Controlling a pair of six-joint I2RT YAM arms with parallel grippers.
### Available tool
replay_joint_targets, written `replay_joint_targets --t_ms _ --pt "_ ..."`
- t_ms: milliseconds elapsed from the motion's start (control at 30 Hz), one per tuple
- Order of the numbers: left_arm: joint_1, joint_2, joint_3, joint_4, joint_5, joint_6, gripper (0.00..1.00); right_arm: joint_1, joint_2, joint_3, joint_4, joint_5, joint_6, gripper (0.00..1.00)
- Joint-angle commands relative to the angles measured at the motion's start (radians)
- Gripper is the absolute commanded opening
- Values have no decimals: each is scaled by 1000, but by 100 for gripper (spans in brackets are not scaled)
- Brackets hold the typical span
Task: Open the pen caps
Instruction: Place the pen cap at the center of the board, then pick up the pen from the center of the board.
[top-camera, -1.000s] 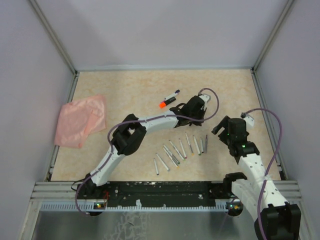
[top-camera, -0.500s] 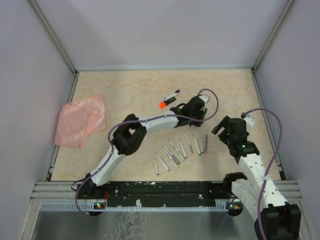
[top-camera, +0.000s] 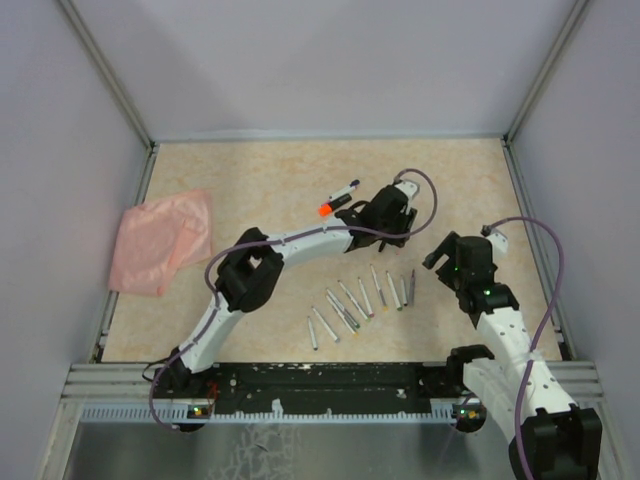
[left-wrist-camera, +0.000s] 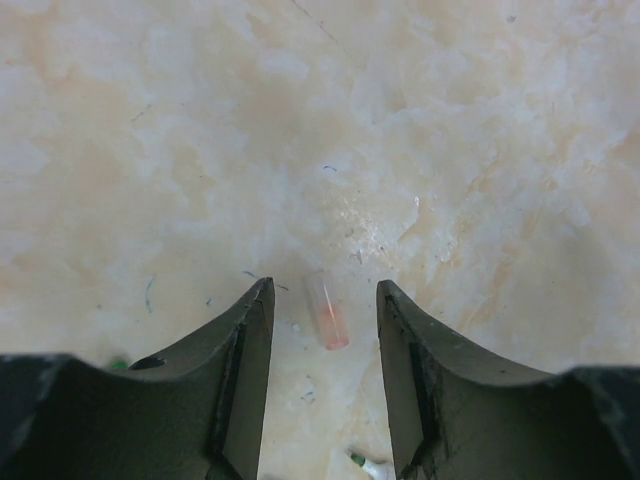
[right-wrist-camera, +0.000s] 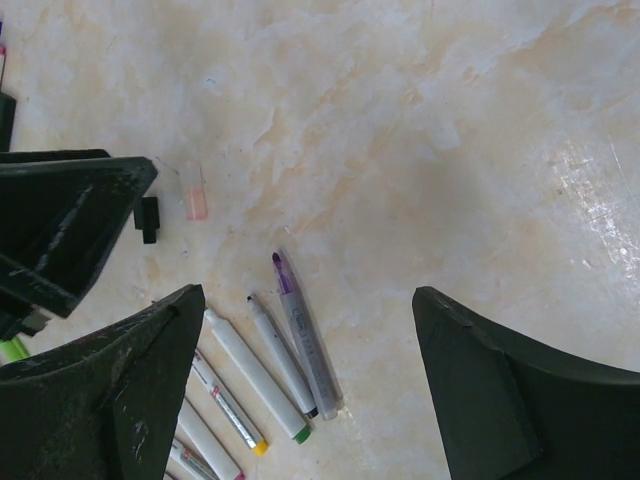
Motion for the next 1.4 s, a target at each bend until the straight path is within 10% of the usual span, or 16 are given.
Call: replay_joint_targets --t_ms 0,333,567,833,1367 --pt "2 -163 -75 86 -58 46 51 -3 -10 24 36 -12 -22 85" --pt "13 -463 -424 234 -139 232 52 -4 -12 17 128 -195 -127 87" --pt "31 -655 -609 239 -221 314 76 -5 -13 -19 275 -400 -167 87" --pt "195 -756 -729 185 -15 232 83 -3 20 -42 432 -551 -179 87" --pt "399 -320 -270 -249 220 425 80 -4 214 38 580 -673 -188 87"
